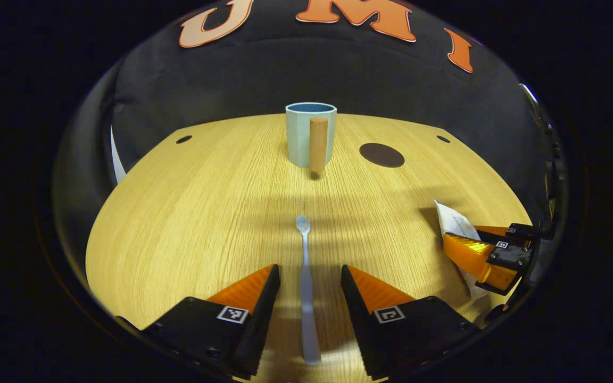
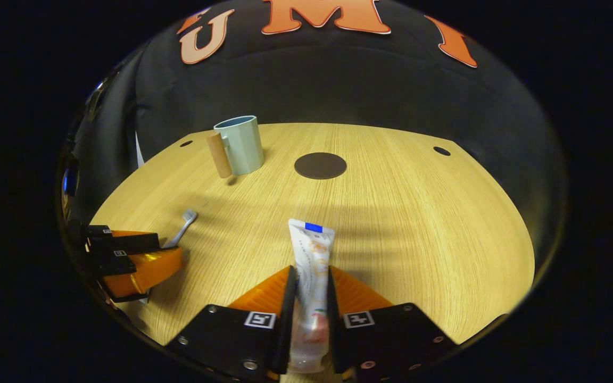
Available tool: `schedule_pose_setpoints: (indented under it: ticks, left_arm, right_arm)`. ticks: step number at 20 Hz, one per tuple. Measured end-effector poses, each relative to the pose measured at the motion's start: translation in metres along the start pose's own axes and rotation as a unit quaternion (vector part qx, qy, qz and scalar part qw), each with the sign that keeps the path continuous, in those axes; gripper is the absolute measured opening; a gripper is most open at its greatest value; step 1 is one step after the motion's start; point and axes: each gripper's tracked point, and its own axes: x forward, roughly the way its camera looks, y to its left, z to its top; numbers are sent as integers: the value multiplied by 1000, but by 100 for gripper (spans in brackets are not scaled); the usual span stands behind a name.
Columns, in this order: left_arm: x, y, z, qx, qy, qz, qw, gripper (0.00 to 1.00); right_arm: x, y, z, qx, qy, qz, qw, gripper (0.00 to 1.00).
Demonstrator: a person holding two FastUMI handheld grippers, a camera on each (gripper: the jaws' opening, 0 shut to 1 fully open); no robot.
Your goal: Put the toothbrush and toothpaste on the desktop into the cup, then pick up the cup and place it on the coaster on the desktop.
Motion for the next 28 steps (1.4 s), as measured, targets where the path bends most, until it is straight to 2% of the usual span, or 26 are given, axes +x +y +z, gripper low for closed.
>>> schedule_pose_setpoints:
  ticks: [1,2,3,5,8,9,10,11,12,15,17,24,28]
  left_arm:
    - [0,-1,0,-4,4,0,1000,65]
    - [-4,1,-1,-5,9,4,1000,56]
    - [-1,0,0,-15,13,4,1000,54]
    - [-6,2,-1,-25,26,8,999,27]
    - [-4,0,0,-24,31,1,999,24]
    - [1,-2,-3,-32,37,4,999,27]
    - [2,-4,0,-30,36,-2,999,3]
    - [3,-5,2,-30,34,-5,999,8]
    - [4,-3,0,-31,32,-9,999,8]
    - [9,2,-3,-43,18,-27,999,5]
    - [11,16,-4,-47,4,-23,999,5]
    - [2,57,26,-20,-85,-8,996,5]
    - [1,61,42,-20,-142,-20,989,5]
  right_arm:
    - [1,2,2,-6,-6,3,1000,19]
    - [0,5,2,-6,-7,7,1000,18]
    - [0,8,1,-3,-7,13,1000,16]
    - [-1,13,2,1,-9,21,1000,13]
    - [-2,14,5,6,-19,34,999,10]
    - [-3,18,6,5,-21,42,999,9]
    - [-4,20,7,3,-25,48,999,9]
    - [-8,21,9,3,-30,48,998,9]
    - [-11,23,13,3,-37,49,998,8]
    - [-19,24,25,16,-60,61,996,9]
    - [-25,20,33,17,-77,61,995,9]
    - [-43,13,58,28,-124,68,990,9]
    - [-51,9,74,24,-153,68,986,8]
